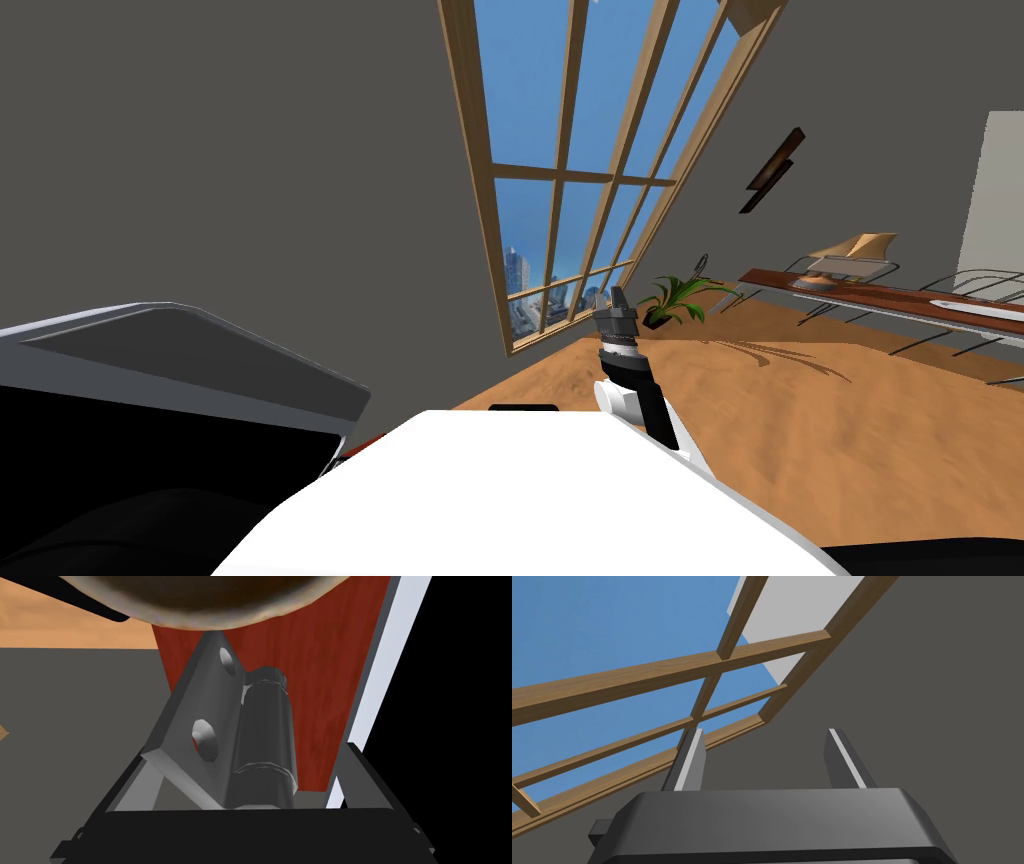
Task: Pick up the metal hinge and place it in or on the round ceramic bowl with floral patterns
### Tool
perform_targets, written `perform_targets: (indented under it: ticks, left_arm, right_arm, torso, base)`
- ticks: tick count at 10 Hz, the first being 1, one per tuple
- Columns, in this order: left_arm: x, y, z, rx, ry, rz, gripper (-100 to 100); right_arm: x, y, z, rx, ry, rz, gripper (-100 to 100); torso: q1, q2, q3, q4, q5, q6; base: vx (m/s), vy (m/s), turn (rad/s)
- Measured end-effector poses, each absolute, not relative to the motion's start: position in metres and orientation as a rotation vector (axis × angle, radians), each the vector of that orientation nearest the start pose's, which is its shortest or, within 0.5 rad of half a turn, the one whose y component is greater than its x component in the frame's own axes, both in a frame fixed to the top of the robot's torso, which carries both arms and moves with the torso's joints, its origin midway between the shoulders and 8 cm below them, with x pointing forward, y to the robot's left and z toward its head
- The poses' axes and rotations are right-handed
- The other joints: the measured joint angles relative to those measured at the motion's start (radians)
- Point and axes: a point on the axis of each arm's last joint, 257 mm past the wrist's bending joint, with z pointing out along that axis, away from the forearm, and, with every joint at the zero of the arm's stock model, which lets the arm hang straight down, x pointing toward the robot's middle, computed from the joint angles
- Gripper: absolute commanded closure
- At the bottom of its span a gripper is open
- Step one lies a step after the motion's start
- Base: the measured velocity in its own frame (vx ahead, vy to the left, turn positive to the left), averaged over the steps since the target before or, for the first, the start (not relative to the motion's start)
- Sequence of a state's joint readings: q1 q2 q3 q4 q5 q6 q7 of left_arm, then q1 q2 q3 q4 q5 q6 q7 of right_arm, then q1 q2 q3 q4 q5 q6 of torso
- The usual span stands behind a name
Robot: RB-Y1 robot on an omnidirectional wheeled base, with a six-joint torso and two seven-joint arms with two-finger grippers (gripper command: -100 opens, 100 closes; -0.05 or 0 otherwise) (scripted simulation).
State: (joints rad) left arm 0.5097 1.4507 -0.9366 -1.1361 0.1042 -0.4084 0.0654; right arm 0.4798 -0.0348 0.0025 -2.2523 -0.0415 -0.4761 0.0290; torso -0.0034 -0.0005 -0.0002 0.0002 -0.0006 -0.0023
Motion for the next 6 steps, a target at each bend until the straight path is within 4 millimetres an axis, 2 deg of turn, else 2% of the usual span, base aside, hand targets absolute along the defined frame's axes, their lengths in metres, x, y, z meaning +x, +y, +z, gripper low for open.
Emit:
perform_targets:
  ticks: [4,5,6]
  left_arm:
    - [0.0021,0.6166,-0.4453,-0.572,2.886,-0.043,100]
    - [0.0021,0.6167,-0.4452,-0.572,2.887,-0.042,0]
    - [0.002,0.6167,-0.4452,-0.572,2.887,-0.042,100]
  right_arm:
    - [0.3547,-0.2798,0.0142,0.676,0.645,1.304,0]
    - [0.3547,-0.2798,0.0142,0.676,0.645,1.304,0]
    - [0.3547,-0.2798,0.0142,0.676,0.645,1.304,0]
  torso:
    - [-0.001,0.0,0.0,0.0,0.0,0.0]
    - [-0.001,0.001,0.0,0.0,0.0,0.0]
    - [-0.001,0.001,0.0,0.0,0.0,0.0]
  base:
    - [0.0,0.0,0.0]
    - [0.0,0.0,0.0]
    - [-0.007,-0.026,0.042]
